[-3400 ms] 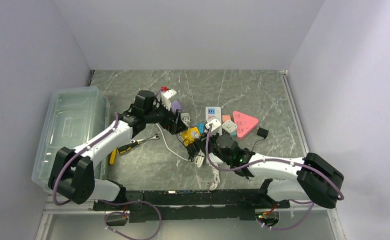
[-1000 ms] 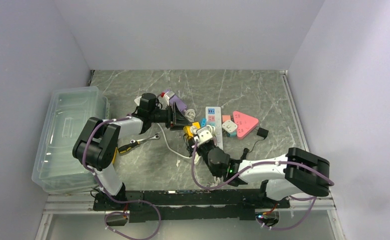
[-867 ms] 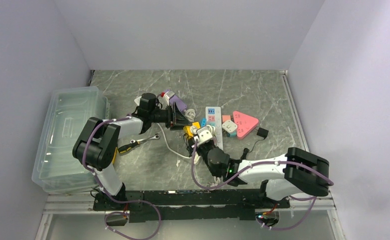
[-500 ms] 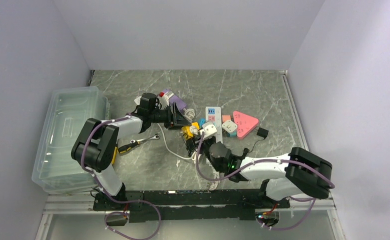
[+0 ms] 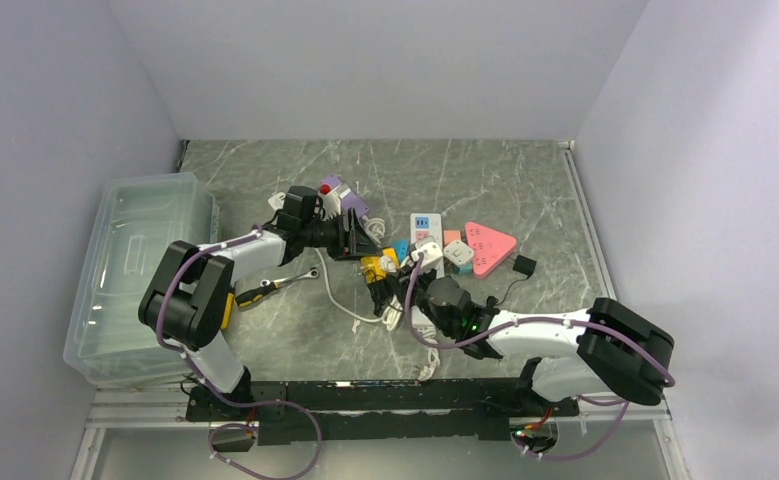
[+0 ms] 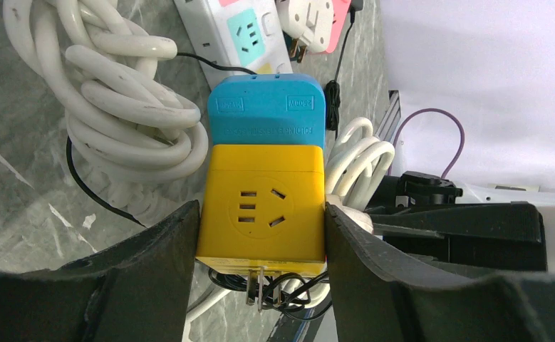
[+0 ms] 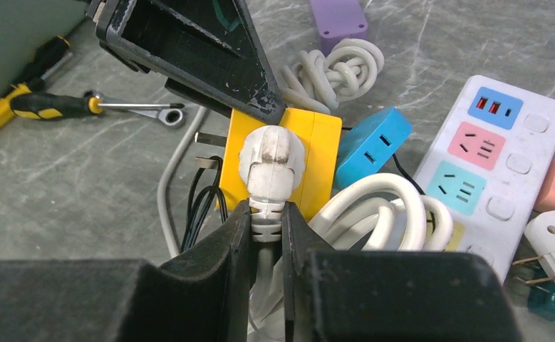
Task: Pull the plug off the socket
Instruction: Remove the plug from the socket.
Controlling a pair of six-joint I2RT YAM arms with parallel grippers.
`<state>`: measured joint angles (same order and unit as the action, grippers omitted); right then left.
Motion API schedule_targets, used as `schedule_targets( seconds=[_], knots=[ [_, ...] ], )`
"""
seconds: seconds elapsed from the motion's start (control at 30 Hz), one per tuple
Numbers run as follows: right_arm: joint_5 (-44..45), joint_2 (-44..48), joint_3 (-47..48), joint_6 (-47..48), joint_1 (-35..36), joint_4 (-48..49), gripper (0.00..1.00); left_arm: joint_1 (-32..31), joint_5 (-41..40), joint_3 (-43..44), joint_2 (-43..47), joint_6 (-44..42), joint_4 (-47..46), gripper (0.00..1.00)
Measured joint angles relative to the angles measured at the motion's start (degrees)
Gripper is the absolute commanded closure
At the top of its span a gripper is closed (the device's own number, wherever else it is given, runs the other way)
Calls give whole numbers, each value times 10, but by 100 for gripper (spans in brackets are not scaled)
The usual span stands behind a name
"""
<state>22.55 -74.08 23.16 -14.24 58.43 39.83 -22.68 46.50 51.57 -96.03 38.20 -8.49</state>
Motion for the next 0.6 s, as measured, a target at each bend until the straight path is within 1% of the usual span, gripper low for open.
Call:
schedule_targets(
  seconds=[0.07, 0.23, 0.4, 0.5, 0.6],
  knots=[
    [18, -5, 0, 12, 16, 0, 100, 0, 0, 0, 0, -6, 9, 100],
    [96, -45, 21, 63, 67, 0, 100, 0, -5, 0, 0, -23, 35, 100],
    [158, -82, 44, 101, 96, 2, 100, 4, -12, 0, 0, -33, 45, 100],
    [165, -83, 45, 102, 98, 1, 100, 4, -12, 0, 0, -36, 45, 100],
    [152, -79, 45, 87, 86, -4, 100, 4, -15, 1, 0, -38, 48, 100]
  ],
)
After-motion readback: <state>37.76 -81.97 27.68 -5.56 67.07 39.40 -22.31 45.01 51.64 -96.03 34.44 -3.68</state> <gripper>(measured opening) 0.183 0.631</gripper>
